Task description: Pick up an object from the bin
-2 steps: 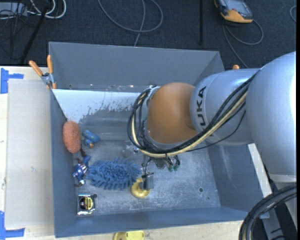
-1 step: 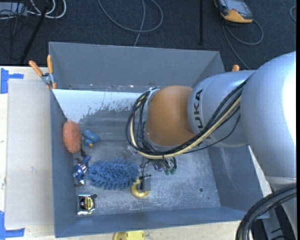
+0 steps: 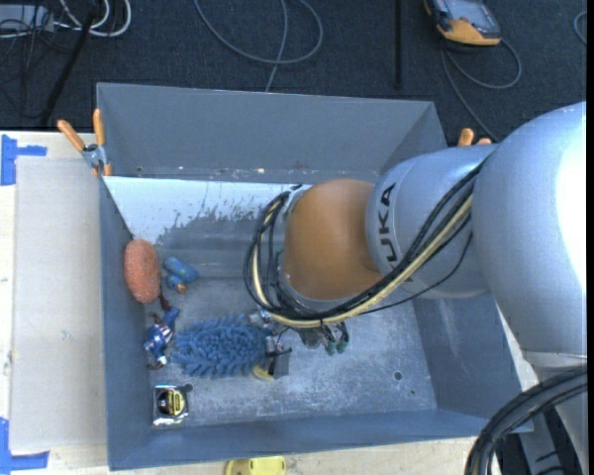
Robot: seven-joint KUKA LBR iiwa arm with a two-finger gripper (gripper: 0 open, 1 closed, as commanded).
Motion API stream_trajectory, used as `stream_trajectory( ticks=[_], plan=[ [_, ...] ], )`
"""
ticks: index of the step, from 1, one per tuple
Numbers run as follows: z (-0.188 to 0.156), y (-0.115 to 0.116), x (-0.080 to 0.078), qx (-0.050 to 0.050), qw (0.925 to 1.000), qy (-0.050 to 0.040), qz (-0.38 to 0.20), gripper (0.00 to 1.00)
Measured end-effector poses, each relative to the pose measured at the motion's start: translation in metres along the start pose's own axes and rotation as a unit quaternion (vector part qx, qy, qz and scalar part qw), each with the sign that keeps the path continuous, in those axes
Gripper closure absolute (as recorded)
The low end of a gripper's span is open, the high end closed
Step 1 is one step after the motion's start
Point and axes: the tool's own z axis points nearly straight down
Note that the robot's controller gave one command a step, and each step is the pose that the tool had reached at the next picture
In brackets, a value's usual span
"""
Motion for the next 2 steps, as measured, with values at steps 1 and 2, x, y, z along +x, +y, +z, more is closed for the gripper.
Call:
stream_trajectory(
  ticks=[1,2],
  plan=[
    [0.0,0.0,0.0,0.0,1.0,0.0,0.001,1.0],
    [-0.2,-0.021,-0.03,0.001,0.9999,-0.0049,0.015,1.0]
  ],
)
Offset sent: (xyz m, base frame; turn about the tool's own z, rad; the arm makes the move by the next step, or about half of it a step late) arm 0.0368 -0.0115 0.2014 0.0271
